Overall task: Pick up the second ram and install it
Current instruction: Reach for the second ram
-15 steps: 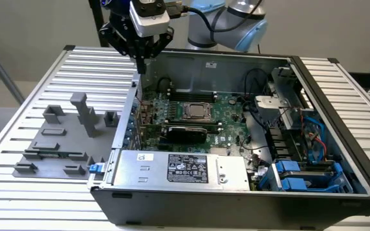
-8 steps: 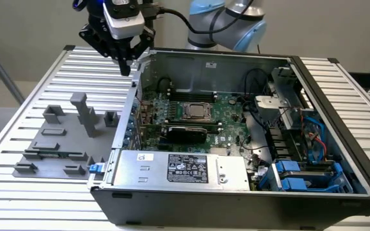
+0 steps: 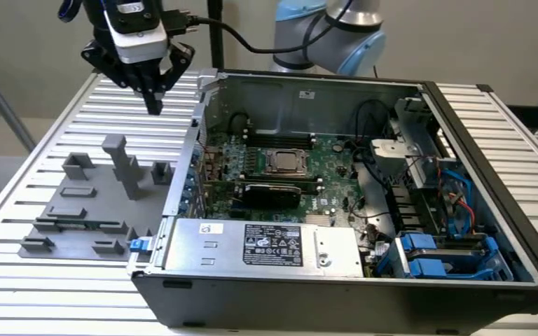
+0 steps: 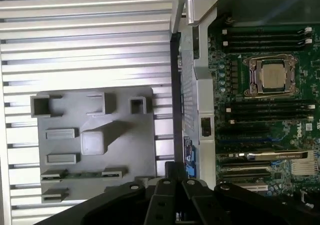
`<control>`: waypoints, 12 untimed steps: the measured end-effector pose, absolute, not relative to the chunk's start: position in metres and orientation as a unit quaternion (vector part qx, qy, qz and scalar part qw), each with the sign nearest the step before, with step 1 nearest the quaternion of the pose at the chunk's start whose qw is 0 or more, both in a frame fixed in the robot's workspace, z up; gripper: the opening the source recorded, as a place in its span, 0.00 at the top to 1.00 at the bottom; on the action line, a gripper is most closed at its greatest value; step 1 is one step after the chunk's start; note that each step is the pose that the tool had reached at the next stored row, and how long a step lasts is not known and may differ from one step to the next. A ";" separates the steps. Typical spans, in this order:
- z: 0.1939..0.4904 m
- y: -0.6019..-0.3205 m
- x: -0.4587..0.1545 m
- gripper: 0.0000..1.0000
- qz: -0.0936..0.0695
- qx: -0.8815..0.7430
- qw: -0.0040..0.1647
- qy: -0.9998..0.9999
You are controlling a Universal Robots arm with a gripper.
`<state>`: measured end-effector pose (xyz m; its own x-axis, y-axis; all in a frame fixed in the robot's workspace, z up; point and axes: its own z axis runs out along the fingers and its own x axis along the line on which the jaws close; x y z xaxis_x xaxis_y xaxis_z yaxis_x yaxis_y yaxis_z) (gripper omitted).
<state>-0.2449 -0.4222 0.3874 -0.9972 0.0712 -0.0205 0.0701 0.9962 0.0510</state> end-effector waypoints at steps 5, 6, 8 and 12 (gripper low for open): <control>0.384 -0.427 -0.268 0.89 0.025 0.035 0.011 0.999; 0.383 -0.427 -0.272 0.89 0.025 0.035 0.011 0.999; 0.381 -0.429 -0.281 0.89 0.025 0.035 0.011 0.999; 0.378 -0.433 -0.300 0.89 0.025 0.035 0.011 0.999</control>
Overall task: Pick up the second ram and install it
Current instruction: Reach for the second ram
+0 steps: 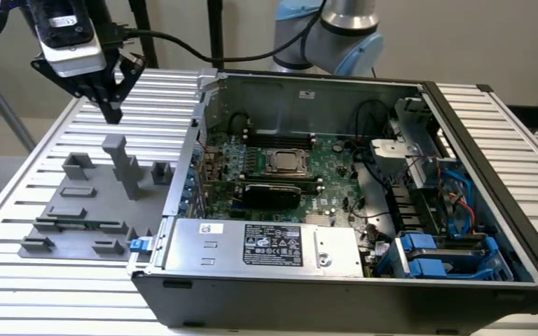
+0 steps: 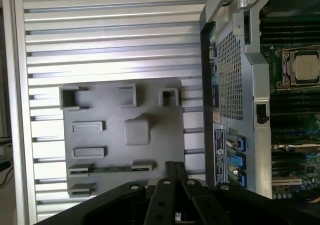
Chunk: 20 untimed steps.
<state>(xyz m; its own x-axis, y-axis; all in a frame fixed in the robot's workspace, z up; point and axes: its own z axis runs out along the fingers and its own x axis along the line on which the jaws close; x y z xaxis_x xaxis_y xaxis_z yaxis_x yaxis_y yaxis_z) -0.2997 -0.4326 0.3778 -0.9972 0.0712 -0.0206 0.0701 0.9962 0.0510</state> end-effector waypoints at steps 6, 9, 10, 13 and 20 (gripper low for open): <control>0.372 -0.438 -0.327 0.89 0.025 0.035 0.011 0.999; 0.369 -0.441 -0.340 0.89 0.025 0.035 0.011 0.999; 0.368 -0.442 -0.344 0.89 0.025 0.035 0.011 0.999; 0.364 -0.446 -0.356 0.89 0.025 0.035 0.011 0.999; 0.356 -0.454 -0.378 0.89 0.025 0.035 0.010 0.999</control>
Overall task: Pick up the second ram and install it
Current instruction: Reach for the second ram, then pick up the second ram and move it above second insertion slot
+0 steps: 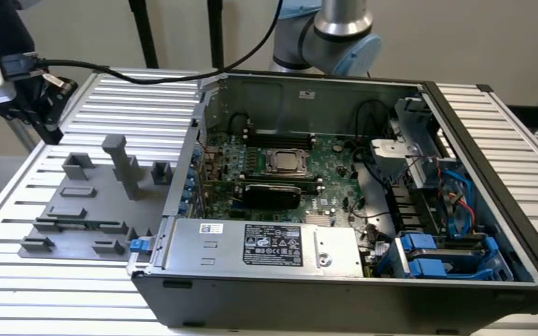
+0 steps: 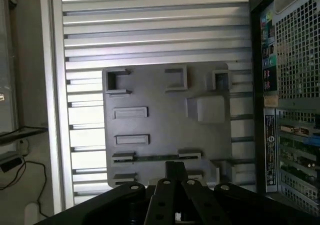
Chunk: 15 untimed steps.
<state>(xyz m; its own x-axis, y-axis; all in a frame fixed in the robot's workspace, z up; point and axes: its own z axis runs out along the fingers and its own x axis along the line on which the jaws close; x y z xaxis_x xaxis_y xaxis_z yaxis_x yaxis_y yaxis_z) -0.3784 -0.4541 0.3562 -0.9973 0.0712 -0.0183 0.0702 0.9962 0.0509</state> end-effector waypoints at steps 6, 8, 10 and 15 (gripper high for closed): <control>0.350 -0.462 -0.390 0.89 0.025 0.035 0.008 0.999; 0.349 -0.463 -0.391 0.89 0.025 0.035 0.008 0.999; 0.349 -0.463 -0.391 0.89 0.025 0.035 0.008 0.999; 0.349 -0.463 -0.391 0.89 0.025 0.035 0.008 0.999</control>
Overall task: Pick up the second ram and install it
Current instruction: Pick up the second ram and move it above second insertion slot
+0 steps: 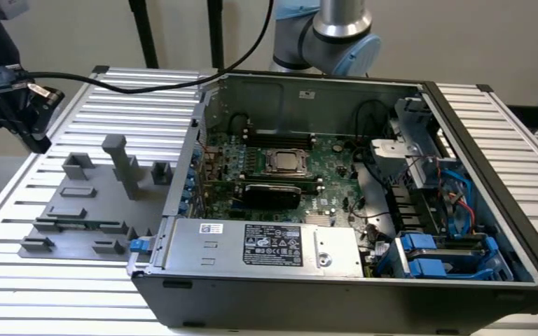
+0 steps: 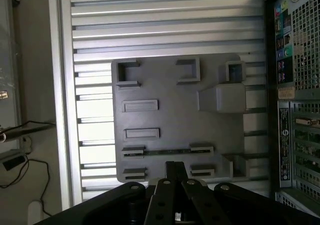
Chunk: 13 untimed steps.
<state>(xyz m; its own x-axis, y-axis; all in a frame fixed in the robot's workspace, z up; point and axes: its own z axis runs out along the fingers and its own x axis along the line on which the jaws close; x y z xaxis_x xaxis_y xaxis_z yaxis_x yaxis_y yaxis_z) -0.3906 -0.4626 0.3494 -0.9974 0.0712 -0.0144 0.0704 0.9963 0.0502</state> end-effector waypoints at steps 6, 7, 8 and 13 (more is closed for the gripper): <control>0.349 -0.463 -0.391 0.89 0.025 0.035 0.008 0.999; 0.349 -0.463 -0.391 0.89 0.025 0.035 0.008 0.999; 0.349 -0.463 -0.391 0.89 0.025 0.035 0.008 0.999; 0.346 -0.463 -0.391 0.89 0.025 0.006 0.007 1.000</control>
<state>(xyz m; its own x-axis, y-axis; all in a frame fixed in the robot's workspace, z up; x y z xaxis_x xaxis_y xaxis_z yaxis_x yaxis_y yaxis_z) -0.3906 -0.4626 0.3464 -0.9998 0.0127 -0.0137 0.0120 0.9987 0.0502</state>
